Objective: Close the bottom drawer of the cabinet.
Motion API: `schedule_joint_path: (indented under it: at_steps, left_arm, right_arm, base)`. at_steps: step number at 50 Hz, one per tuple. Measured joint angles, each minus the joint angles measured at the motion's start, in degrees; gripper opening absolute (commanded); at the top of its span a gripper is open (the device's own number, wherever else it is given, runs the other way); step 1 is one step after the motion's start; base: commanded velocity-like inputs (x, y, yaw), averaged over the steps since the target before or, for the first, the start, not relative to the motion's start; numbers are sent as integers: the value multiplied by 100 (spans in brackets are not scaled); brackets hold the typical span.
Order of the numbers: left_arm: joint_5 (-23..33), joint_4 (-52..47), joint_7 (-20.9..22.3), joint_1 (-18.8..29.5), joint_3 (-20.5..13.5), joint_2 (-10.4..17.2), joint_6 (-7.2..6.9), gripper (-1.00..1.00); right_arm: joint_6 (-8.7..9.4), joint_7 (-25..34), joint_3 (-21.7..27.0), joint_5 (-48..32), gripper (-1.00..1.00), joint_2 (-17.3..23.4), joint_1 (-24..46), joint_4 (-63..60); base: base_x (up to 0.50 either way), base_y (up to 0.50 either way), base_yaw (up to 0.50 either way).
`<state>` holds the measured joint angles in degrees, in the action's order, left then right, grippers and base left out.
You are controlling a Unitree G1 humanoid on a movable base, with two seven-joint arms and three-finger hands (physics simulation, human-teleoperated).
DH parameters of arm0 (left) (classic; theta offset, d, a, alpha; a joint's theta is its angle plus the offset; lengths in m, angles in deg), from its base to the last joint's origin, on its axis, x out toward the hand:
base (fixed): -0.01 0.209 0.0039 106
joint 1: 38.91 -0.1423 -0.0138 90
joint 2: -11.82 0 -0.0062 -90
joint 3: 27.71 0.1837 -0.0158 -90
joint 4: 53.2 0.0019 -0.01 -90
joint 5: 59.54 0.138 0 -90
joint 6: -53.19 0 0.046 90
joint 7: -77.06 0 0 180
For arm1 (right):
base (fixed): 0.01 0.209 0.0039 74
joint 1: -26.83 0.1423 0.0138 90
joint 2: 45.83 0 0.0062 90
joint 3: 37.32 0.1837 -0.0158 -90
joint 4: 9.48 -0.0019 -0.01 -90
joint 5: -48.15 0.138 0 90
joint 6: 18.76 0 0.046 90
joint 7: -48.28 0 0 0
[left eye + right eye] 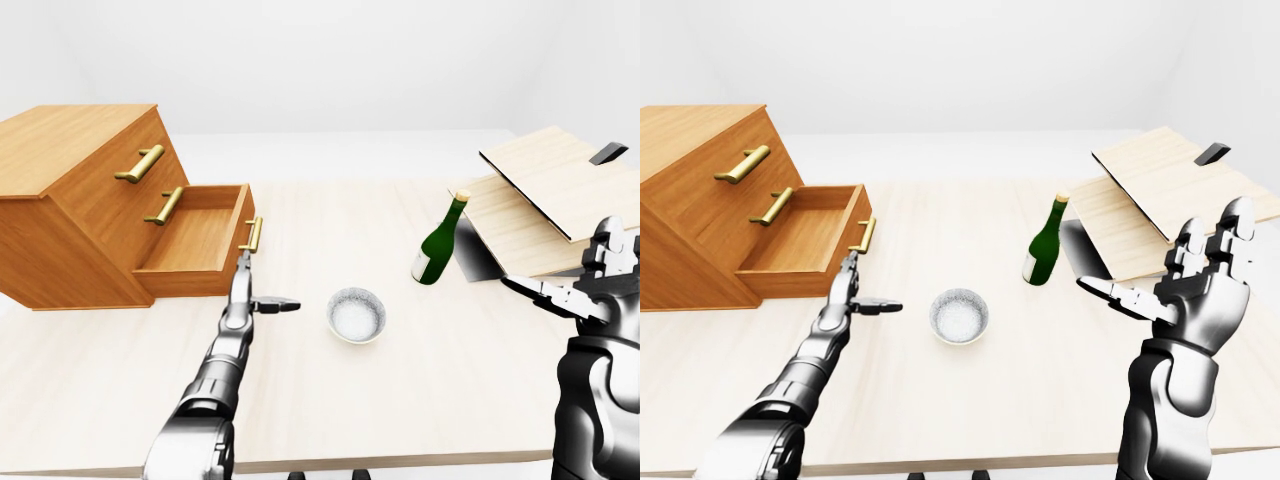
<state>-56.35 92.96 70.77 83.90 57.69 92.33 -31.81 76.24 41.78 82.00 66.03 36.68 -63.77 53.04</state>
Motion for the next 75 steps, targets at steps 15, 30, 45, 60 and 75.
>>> schedule_joint_path:
  at_steps: [15, 30, 45, 60, 75]
  left_arm:
    - [-295, 406, 40, 300, -149, 244, 0, 100]
    - [-585, 686, 78, 468, -267, 425, 0, 100]
    - [-1120, 1168, -125, 684, -541, 985, 0, 100]
    - [-1443, 1309, -447, 754, -655, 1254, -1, 100]
    - [-1614, 1381, -1081, 765, -726, 1455, 0, 100]
  right_arm:
    - [0, 8, -17, -5, 100, 7, 14, 13]
    - [0, 12, -9, 7, 100, 6, 12, -9]
    - [0, -2, 37, 62, 100, 21, 14, -94]
    - [0, -9, 52, 84, 100, 36, 30, -102]
    - [0, -4, 51, 87, 100, 30, 23, -81]
  base:
    - [0, 0, 0]
    - [0, 0, 0]
    - [0, 0, 0]
    - [0, 0, 0]
    - [0, 0, 0]
